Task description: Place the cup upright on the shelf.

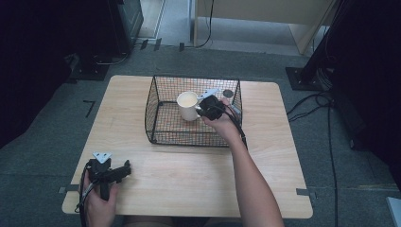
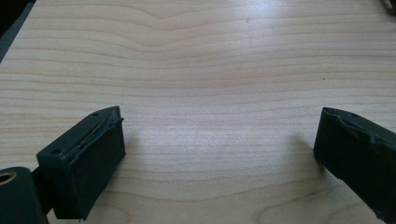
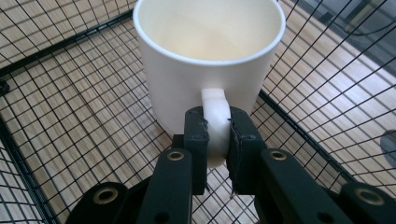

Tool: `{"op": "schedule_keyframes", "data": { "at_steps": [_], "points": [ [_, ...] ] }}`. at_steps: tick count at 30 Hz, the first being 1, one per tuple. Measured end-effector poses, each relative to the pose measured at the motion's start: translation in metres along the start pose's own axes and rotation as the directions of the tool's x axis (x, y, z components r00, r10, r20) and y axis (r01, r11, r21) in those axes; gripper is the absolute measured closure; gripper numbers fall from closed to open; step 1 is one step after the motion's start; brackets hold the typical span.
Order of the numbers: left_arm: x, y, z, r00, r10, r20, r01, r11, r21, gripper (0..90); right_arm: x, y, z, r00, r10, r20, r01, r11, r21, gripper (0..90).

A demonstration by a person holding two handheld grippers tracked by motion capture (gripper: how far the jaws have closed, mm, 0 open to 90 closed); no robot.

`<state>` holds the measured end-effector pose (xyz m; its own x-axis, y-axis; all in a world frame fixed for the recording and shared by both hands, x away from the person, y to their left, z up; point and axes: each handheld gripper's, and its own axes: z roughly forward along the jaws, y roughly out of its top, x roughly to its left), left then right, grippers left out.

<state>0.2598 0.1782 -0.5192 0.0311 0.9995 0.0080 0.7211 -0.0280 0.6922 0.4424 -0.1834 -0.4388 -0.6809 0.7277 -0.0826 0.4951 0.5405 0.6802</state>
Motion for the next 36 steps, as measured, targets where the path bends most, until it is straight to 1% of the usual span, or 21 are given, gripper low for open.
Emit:
{"op": "schedule_keyframes", "data": {
  "at_steps": [1,3,6,9,10,11,13,16,17,18,19,20,21,22,24,26,27,28,30,33,36],
  "points": [
    [0.000,0.000,0.000,1.0000,0.000,0.000,0.000,1.0000,0.000,2.2,0.000,0.000,0.000,1.0000,0.000,0.000,0.000,1.000,0.000,80.1],
    [0.000,0.000,0.000,1.0000,0.000,0.000,0.000,1.0000,-0.001,2.2,0.000,-0.001,0.003,1.0000,0.006,-0.006,-0.006,1.000,0.021,79.7],
    [0.000,0.000,0.000,1.0000,-0.001,0.000,0.001,1.0000,-0.001,2.2,-0.002,-0.001,0.004,0.9996,0.025,-0.012,-0.024,0.999,0.026,79.0],
    [0.000,0.000,0.000,1.0000,0.000,0.000,0.000,1.0000,0.000,2.2,-0.002,-0.001,0.004,0.9997,0.023,-0.010,-0.023,0.999,0.027,75.0],
    [0.000,0.000,0.000,1.0000,0.000,0.000,0.000,1.0000,0.000,2.2,-0.002,-0.001,0.004,0.9997,0.023,-0.010,-0.023,0.999,0.027,75.0],
    [0.000,0.000,0.000,1.0000,0.000,0.000,0.000,1.0000,0.000,2.2,-0.002,-0.001,0.003,0.9990,0.033,-0.030,-0.033,0.999,0.015,73.8],
    [0.000,0.000,0.000,1.0000,0.000,0.000,0.000,1.0000,0.000,2.2,-0.003,0.000,0.000,0.9988,0.038,-0.032,-0.038,0.999,-0.006,70.9],
    [0.000,0.000,0.000,1.0000,0.000,0.000,0.000,1.0000,0.000,2.2,-0.005,0.000,-0.004,0.9977,0.060,-0.032,-0.061,0.997,-0.050,64.6],
    [0.000,0.000,0.000,1.0000,0.000,0.000,0.000,1.0000,0.000,2.2,-0.005,0.000,-0.004,0.9977,0.060,-0.032,-0.061,0.997,-0.050,64.6],
    [0.000,0.000,0.000,1.0000,0.000,0.000,0.000,1.0000,0.000,2.2,-0.006,0.002,-0.010,0.9976,0.068,-0.017,-0.069,0.993,-0.094,57.4],
    [0.000,0.000,0.000,1.0000,0.000,0.000,0.000,1.0000,0.000,2.2,-0.005,0.003,-0.013,0.9976,0.069,-0.007,-0.070,0.989,-0.127,55.1],
    [0.000,0.000,0.000,1.0000,0.000,0.000,0.000,1.0000,0.000,2.2,-0.005,0.004,-0.018,0.9975,0.071,-0.006,-0.071,0.984,-0.163,54.6],
    [0.000,0.000,0.000,1.0000,0.000,0.000,0.000,1.0000,0.000,2.2,-0.005,0.004,-0.018,0.9975,0.071,-0.006,-0.071,0.984,-0.163,54.6],
    [0.000,0.000,0.000,1.0000,0.000,0.000,0.000,1.0000,0.000,2.2,-0.004,0.008,-0.026,0.9968,0.077,-0.019,-0.080,0.972,-0.222,54.5],
    [0.000,0.000,0.000,1.0000,0.000,0.000,0.000,1.0000,0.000,2.2,-0.002,0.012,-0.034,0.9960,0.089,-0.011,-0.089,0.962,-0.257,53.3],
    [0.000,0.000,0.000,1.0000,0.000,0.000,0.000,1.0000,0.000,2.2,-0.001,0.014,-0.040,0.9943,0.105,-0.019,-0.106,0.957,-0.272,51.1],
    [0.000,0.000,0.000,1.0000,0.000,0.000,0.000,1.0000,0.000,2.2,-0.001,0.014,-0.040,0.9943,0.105,-0.019,-0.106,0.957,-0.272,51.1],
    [0.000,0.000,0.000,1.0000,0.000,0.000,0.000,1.0000,0.000,2.2,0.001,0.015,-0.044,0.9926,0.118,-0.025,-0.121,0.956,-0.267,47.8],
    [0.000,0.000,0.000,1.0000,0.000,0.000,0.000,1.0000,0.000,2.2,0.002,0.015,-0.048,0.9919,0.125,-0.021,-0.127,0.958,-0.258,44.5],
    [0.000,0.000,0.000,1.0000,0.000,0.000,0.000,1.0000,0.000,2.2,0.004,0.014,-0.057,0.9888,0.144,-0.041,-0.149,0.954,-0.258,39.5],
    [0.000,0.000,0.000,1.0000,0.001,0.000,-0.001,1.0000,0.000,2.2,0.008,0.012,-0.065,0.9887,0.148,-0.026,-0.149,0.953,-0.262,31.4]
  ]
}}
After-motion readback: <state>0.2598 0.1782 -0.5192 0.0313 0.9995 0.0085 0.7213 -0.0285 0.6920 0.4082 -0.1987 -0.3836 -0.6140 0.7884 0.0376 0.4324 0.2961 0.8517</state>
